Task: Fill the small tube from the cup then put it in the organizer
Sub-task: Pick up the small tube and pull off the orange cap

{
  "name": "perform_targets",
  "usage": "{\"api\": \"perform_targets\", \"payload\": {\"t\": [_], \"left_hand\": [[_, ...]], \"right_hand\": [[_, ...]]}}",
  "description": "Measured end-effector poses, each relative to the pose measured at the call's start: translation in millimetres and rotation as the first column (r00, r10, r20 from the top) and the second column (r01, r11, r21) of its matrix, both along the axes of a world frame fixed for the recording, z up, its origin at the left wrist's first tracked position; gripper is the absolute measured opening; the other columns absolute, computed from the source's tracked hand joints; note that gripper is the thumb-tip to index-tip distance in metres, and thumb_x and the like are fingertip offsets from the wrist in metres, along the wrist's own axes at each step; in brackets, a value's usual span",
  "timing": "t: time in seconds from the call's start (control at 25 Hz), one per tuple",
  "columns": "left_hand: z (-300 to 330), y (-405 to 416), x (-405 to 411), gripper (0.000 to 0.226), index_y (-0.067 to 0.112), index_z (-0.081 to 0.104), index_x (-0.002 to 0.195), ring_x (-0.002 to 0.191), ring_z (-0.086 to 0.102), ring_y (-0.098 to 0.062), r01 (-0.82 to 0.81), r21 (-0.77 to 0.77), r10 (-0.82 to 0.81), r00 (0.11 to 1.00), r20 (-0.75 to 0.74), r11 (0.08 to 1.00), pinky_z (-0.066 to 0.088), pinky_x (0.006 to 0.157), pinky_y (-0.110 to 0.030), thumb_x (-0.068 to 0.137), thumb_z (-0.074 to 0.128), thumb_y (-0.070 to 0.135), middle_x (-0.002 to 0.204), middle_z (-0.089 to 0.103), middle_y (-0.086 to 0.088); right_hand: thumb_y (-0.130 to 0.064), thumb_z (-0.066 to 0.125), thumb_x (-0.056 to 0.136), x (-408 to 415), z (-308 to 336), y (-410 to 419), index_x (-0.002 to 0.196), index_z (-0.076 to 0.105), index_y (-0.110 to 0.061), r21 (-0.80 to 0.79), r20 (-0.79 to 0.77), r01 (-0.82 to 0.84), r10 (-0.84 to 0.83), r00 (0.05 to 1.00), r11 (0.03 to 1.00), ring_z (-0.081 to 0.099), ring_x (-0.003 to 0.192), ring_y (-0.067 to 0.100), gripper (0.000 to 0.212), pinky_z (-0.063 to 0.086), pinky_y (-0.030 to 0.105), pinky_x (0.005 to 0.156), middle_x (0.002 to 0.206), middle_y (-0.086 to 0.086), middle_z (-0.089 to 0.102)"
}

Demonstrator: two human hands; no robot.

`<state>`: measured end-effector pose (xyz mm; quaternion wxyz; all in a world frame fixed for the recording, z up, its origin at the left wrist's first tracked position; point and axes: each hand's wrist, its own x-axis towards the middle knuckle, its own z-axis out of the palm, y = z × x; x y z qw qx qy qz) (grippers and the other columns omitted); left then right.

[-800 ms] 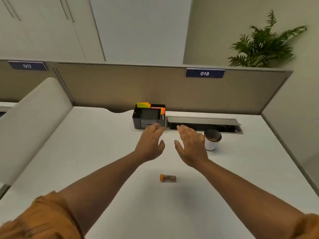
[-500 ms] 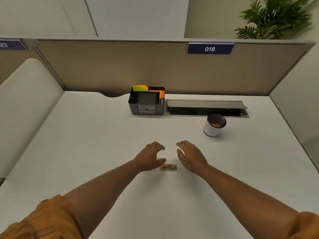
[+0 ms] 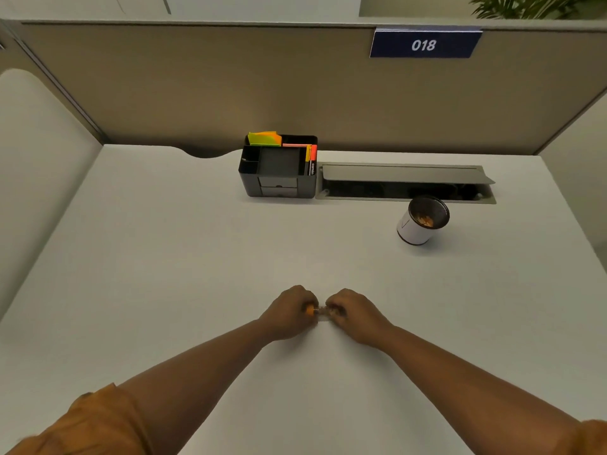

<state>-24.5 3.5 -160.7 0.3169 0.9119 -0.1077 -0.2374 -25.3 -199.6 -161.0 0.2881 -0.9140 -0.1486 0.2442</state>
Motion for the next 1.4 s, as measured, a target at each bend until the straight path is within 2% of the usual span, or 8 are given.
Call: {"api": "perform_targets", "payload": {"t": [0.12, 0.2, 0.32, 0.44, 0.6, 0.76, 1.08, 1.4], "left_hand": [[8, 0, 9, 0.026, 0.016, 0.074, 0.106, 0.091, 0.069, -0.015, -0.198, -0.191, 0.182, 0.979, -0.096, 0.962, 0.056, 0.088, -0.033, 0.08, 0.081, 0.016, 0.103, 0.075, -0.001], [15, -2, 16, 0.032, 0.018, 0.074, 0.107, 0.091, 0.073, -0.017, -0.311, -0.297, 0.269, 0.947, -0.175, 0.903, 0.059, 0.089, -0.034, 0.077, 0.085, 0.016, 0.098, 0.078, -0.001], [26, -6, 26, 0.032, 0.017, 0.073, 0.103, 0.09, 0.075, -0.025, -0.386, -0.418, 0.309, 0.92, -0.241, 0.823, 0.06, 0.088, -0.038, 0.074, 0.088, 0.016, 0.093, 0.079, -0.007], [34, -9, 34, 0.028, 0.012, 0.074, 0.104, 0.093, 0.075, -0.026, -0.427, -0.489, 0.329, 0.903, -0.278, 0.761, 0.059, 0.093, -0.042, 0.078, 0.084, 0.01, 0.097, 0.079, -0.009], [40, -6, 42, 0.027, 0.012, 0.074, 0.108, 0.099, 0.075, -0.026, -0.42, -0.513, 0.309, 0.906, -0.29, 0.749, 0.057, 0.097, -0.044, 0.083, 0.079, 0.004, 0.103, 0.078, -0.011], [44, -2, 46, 0.025, 0.009, 0.075, 0.106, 0.098, 0.074, -0.028, -0.399, -0.505, 0.292, 0.915, -0.279, 0.766, 0.059, 0.095, -0.043, 0.082, 0.078, 0.001, 0.101, 0.078, -0.012], [54, -2, 52, 0.024, 0.01, 0.076, 0.103, 0.089, 0.073, -0.017, -0.309, -0.476, 0.211, 0.946, -0.247, 0.824, 0.06, 0.092, -0.037, 0.083, 0.075, -0.003, 0.096, 0.077, -0.008], [47, -6, 50, 0.024, 0.009, 0.078, 0.103, 0.091, 0.076, -0.027, -0.365, -0.488, 0.302, 0.931, -0.205, 0.793, 0.061, 0.091, -0.042, 0.08, 0.08, 0.001, 0.096, 0.079, -0.011]], "right_hand": [[-0.017, 0.058, 0.093, 7, 6, 1, 0.102, 0.063, -0.02, 0.043, -0.03, 0.079, -0.077, 0.997, 0.996, 0.058, 0.082, 0.02, 0.011, 0.049, 0.034, 0.072, 0.093, -0.002, 0.063], [-0.015, 0.057, 0.095, 13, 14, 1, 0.11, 0.06, -0.021, 0.131, -0.086, 0.143, -0.132, 0.988, 0.981, 0.062, 0.087, 0.02, 0.016, 0.051, 0.034, 0.076, 0.099, 0.001, 0.067], [-0.024, 0.064, 0.096, 19, 27, 4, 0.118, 0.062, -0.021, 0.28, -0.126, 0.225, -0.196, 0.972, 0.933, 0.066, 0.098, 0.016, 0.023, 0.052, 0.029, 0.085, 0.108, 0.0, 0.069], [-0.025, 0.068, 0.094, 26, 31, 6, 0.117, 0.066, -0.019, 0.335, -0.144, 0.306, -0.272, 0.951, 0.891, 0.067, 0.099, 0.015, 0.024, 0.053, 0.028, 0.086, 0.109, 0.0, 0.071], [-0.018, 0.071, 0.092, 31, 32, 6, 0.117, 0.069, -0.015, 0.357, -0.191, 0.392, -0.344, 0.919, 0.848, 0.063, 0.088, 0.009, 0.026, 0.046, 0.024, 0.08, 0.102, -0.003, 0.071], [-0.018, 0.074, 0.089, 34, 34, 2, 0.116, 0.073, -0.017, 0.419, -0.256, 0.422, -0.341, 0.905, 0.804, 0.065, 0.091, 0.013, 0.026, 0.054, 0.032, 0.086, 0.103, -0.001, 0.073], [-0.015, 0.071, 0.091, 36, 35, -1, 0.115, 0.074, -0.016, 0.404, -0.281, 0.406, -0.312, 0.908, 0.819, 0.067, 0.097, 0.022, 0.024, 0.058, 0.041, 0.09, 0.105, 0.003, 0.074], [-0.015, 0.073, 0.09, 40, 40, 0, 0.117, 0.073, -0.015, 0.356, -0.229, 0.422, -0.359, 0.905, 0.834, 0.069, 0.1, 0.02, 0.027, 0.057, 0.04, 0.095, 0.108, 0.002, 0.074]]}}
